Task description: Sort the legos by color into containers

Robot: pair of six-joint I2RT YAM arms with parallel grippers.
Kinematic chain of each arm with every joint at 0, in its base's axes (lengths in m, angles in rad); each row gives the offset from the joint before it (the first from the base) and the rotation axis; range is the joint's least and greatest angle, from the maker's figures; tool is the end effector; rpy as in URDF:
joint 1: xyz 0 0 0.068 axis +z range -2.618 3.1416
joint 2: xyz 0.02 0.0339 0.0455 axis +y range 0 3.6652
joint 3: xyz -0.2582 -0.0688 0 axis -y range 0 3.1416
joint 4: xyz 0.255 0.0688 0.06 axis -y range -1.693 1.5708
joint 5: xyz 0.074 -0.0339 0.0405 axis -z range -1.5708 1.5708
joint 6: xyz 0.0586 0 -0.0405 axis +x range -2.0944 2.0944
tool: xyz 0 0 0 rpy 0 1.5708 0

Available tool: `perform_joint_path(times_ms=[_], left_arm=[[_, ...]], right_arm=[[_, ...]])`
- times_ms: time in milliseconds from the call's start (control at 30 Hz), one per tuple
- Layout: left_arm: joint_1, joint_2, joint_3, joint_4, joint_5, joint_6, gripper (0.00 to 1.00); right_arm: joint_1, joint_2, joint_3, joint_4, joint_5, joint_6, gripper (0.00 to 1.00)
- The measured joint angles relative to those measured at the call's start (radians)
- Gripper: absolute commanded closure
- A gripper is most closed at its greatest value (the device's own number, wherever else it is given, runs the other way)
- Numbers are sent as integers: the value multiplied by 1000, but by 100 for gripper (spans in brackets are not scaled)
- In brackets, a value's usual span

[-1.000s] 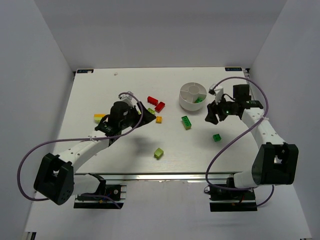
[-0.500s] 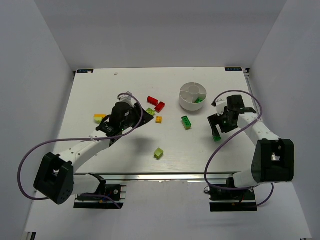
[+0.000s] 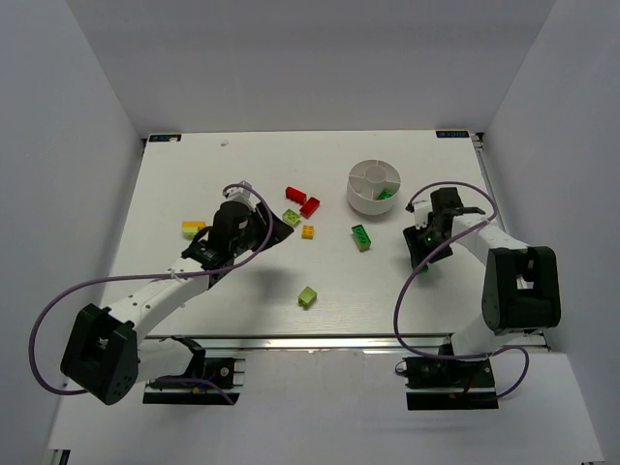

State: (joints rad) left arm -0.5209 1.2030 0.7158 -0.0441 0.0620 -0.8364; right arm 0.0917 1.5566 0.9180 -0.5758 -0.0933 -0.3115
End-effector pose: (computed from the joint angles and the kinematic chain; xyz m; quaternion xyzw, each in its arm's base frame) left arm 0.2539 -0.1499 0.2209 -0.1211 0.8592 -0.3326 0.3695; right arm 0.3012 0.0332 0.1438 -0.2050 0.9615 0.0262 0.1810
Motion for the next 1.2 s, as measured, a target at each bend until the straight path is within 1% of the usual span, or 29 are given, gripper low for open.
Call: perform_joint_path(times_ms=[133,167,233,267,300,467,567,633,733,800,867,933,1067,1200], left_arm=[[0,0,0,-2,-2,3,41],[0,0,0,-2,-3,5,41],[0,0,0,-3,-3,6,41],[0,0,0,-4,-4,8,41],[0,0,0,-5,-5,8,41],[0,0,0,-8,-11,9,41],[0,0,0,-8,-12,10,41],[0,0,0,-8,-14,12,41],[0,0,0,-9,-14,13,41],[0,0,0,-9,-15,16,41],[0,0,0,-12,-18,16,41],[0,-3,0,-18,-23,16,41],[0,-18,-1,-29,-30,16,40],[0,-25,-2,-31,-31,16,40]], right_arm=[[9,21,0,-1,-7,11,54],[11,24,0,-1,-8,13,64],[14,27,0,-2,-14,11,76],[14,27,1,-3,-19,13,92],[14,27,2,-5,-25,13,100],[14,14,29,-13,-80,-4,100],[14,-63,52,35,-151,-13,100],[13,-151,51,121,-224,-14,100],[13,-311,-21,370,-331,-9,100],[13,-373,-93,554,-388,8,100],[14,-361,-133,681,-428,33,100],[14,-282,-122,757,-442,65,100],[13,-109,-80,828,-438,130,100],[13,-51,-70,901,-434,179,100]])
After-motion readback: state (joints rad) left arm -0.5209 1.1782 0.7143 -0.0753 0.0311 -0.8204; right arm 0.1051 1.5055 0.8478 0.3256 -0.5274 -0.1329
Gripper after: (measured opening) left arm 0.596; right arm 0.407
